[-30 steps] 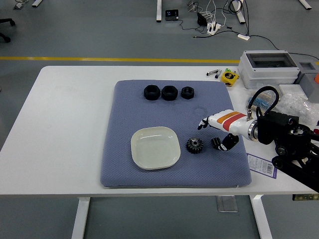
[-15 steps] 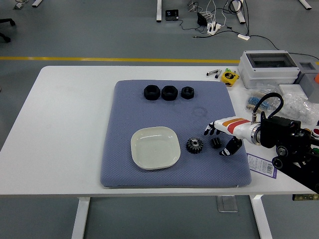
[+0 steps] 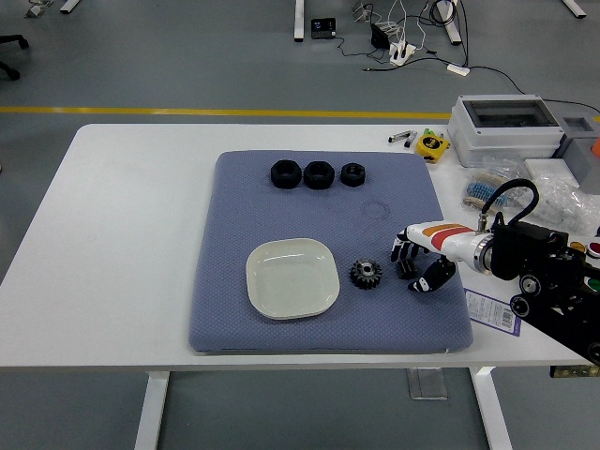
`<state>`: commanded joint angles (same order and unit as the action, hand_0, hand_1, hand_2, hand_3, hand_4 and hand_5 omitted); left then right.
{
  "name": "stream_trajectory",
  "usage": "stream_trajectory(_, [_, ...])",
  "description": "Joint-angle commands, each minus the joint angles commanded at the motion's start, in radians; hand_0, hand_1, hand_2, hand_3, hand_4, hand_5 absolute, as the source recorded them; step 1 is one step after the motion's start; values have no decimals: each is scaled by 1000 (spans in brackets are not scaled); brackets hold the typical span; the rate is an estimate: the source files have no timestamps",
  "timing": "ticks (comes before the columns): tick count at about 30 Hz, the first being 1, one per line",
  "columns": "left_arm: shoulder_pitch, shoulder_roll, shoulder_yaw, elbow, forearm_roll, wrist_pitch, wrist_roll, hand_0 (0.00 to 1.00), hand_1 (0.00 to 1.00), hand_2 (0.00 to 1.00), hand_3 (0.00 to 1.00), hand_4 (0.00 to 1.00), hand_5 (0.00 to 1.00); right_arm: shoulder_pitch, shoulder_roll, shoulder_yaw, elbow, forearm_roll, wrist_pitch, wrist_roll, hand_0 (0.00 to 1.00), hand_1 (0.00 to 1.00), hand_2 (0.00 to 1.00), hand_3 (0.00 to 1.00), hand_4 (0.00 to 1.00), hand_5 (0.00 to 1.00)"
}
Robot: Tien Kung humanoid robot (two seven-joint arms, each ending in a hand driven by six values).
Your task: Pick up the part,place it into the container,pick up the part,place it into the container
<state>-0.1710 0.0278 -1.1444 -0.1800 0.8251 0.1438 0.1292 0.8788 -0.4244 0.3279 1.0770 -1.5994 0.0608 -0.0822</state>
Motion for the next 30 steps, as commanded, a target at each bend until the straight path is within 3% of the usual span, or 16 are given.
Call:
stream_trajectory(1, [0,0,0,0,0,0,0,710,624,633,562,613,683,0,1,-1,-1,2,-2,0,573,567,551,532,703,129])
stream_trajectory(2, [0,0,0,0,0,0,0,710,624,633,561,613,683,1,2,-3,-5,5,-9,2,530,513,501,481,640,148])
stream_trajectory(13, [-1,-1,1,0,-3,0,0,710,624,633,561,613,683,4,14,-16,-44,1,-26,4,493,483,481,464,621,141])
stream_trajectory(14, [-1,-1,0,0,-3,1,0,711,624,633,561,613,683,4,14,-17,-45,-2,-26,5,455,463,475,461,605,131])
stream_trajectory(30, [3,-1,1,0,2,1,0,711,627,634,562,612,681,0,1,-3,-17,2,-43,22,366,439,462,451,568,123])
